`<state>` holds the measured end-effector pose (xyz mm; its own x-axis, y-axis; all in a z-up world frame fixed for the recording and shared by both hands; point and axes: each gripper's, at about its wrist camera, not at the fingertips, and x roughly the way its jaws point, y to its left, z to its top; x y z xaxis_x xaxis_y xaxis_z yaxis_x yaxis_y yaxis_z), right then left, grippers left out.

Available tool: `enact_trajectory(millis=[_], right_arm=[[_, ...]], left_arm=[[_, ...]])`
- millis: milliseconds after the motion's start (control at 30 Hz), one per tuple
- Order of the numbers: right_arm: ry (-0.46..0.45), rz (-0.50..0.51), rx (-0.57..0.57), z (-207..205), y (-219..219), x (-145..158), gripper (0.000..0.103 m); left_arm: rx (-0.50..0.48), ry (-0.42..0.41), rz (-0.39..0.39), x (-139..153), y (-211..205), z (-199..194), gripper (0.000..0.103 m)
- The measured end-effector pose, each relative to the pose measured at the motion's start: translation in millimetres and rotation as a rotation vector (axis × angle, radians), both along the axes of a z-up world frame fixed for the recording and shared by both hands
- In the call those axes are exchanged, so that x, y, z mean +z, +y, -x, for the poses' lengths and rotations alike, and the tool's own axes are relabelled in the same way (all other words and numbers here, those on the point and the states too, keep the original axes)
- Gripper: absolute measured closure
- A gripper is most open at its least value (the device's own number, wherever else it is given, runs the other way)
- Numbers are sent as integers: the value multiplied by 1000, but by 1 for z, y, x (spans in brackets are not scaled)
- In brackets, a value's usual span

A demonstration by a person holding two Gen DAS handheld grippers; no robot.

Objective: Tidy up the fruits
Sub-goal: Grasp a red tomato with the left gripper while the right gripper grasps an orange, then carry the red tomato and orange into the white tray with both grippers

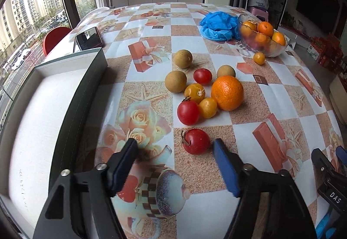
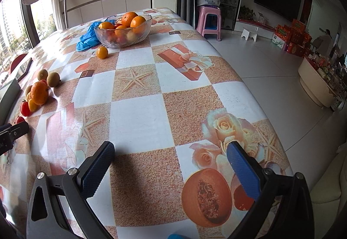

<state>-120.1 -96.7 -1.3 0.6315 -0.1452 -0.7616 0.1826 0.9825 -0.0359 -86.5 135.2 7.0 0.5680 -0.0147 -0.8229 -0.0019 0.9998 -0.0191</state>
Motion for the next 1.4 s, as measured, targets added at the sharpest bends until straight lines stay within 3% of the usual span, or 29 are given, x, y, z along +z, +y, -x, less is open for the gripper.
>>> enact_trajectory(millis=[133,300,600,800,833,867,900,1067,1400], right_arm=[[39,-7,10,-3,3,2,0],[18,-166,124,-11,25,18,0],[42,-289,333,-74,109,24,3],[90,-303,362,-105,137,9,32],[87,-293,368,-106,139,9,50],[87,-330,389,-106,139,10,62],[86,-358,391,-105,137,12,67],[59,-348,351,-84,118,19,66],[81,-387,316,-42,88,19,66]], left_arm=[[-14,-11,3,3,1,0,76],[-19,-12,47,4,13,3,76],[-24,-20,81,4,33,14,76],[-36,-26,89,3,34,15,76],[-39,-28,87,3,34,15,76],[-43,-31,87,3,34,15,76],[-45,-33,89,3,35,15,76],[-50,-28,147,5,41,19,76],[-77,-85,140,31,39,40,76]])
